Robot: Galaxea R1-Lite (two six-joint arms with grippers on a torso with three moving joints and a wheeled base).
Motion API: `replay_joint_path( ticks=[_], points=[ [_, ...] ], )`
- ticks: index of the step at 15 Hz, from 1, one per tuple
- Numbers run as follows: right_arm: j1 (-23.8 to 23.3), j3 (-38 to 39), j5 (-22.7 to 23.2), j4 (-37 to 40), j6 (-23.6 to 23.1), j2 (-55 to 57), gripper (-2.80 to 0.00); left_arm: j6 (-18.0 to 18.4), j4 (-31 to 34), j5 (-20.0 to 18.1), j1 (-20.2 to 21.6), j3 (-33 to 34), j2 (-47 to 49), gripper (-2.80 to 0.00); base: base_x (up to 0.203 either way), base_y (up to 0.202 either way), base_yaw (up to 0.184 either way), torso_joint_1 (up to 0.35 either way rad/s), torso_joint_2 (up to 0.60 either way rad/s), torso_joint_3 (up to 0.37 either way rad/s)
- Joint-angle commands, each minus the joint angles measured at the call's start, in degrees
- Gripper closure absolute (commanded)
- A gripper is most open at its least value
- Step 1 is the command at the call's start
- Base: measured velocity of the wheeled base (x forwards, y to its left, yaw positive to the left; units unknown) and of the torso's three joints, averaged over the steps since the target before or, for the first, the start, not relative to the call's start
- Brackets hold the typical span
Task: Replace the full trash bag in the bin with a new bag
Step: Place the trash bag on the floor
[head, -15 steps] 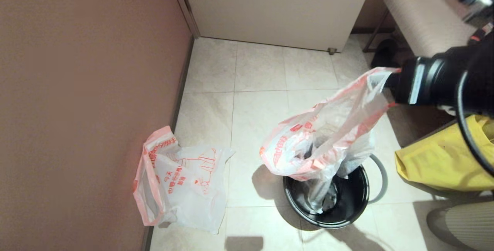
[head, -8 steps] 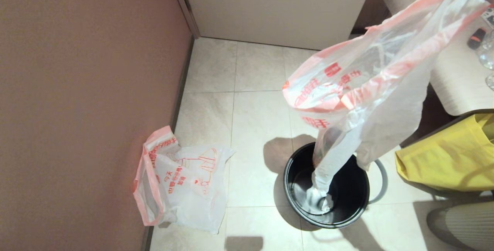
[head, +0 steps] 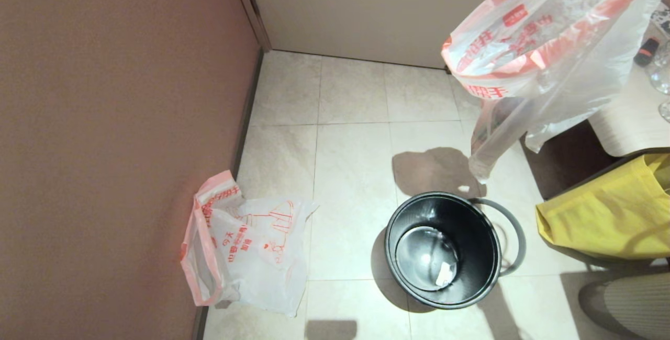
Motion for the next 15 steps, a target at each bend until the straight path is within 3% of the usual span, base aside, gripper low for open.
replay_joint_path(
  ticks=[1,6,9,10,11,13,15],
  points=[
    [-3.58,-1.39,-0.24,-0.50,-0.73,8.12,0.00,-0.02,-0.04,-0.02,0.02,0.00,0.07,0.00,0.000,0.000,0.000,0.000,0.00,0.000],
    [-10.60,-1.70,-0.96,-11.80,-8.35,30.58,0.00,-0.01,-0.04,-0.02,0.02,0.00,0.07,0.00,0.000,0.000,0.000,0.000,0.00,0.000],
    [-15.67,-1.88,-1.93,-24.38,-17.18,46.16,0.00,-0.01,-0.04,-0.01,0.02,0.00,0.07,0.00,0.000,0.000,0.000,0.000,0.00,0.000],
    [-17.15,-1.91,-2.42,-28.57,-20.33,50.61,-2.31,-0.01,-0.04,0.04,0.02,0.00,0.07,0.00,0.000,0.000,0.000,0.000,0.00,0.000],
    [-18.48,-1.94,-3.07,-32.85,-23.10,54.46,-2.80,-0.08,-0.04,0.00,0.02,0.00,0.07,0.00,0.000,0.000,0.000,0.000,0.00,0.000],
    [-19.50,-1.88,-3.68,-35.65,-25.35,56.52,-2.80,-0.03,-0.04,0.01,0.02,0.00,0.07,0.00,0.000,0.000,0.000,0.000,0.00,0.000],
    [-19.33,-1.19,-3.98,-33.73,-25.70,51.49,-2.80,-0.01,-0.04,0.03,0.02,0.00,0.07,0.00,0.000,0.000,0.000,0.000,0.00,0.000]
  ],
)
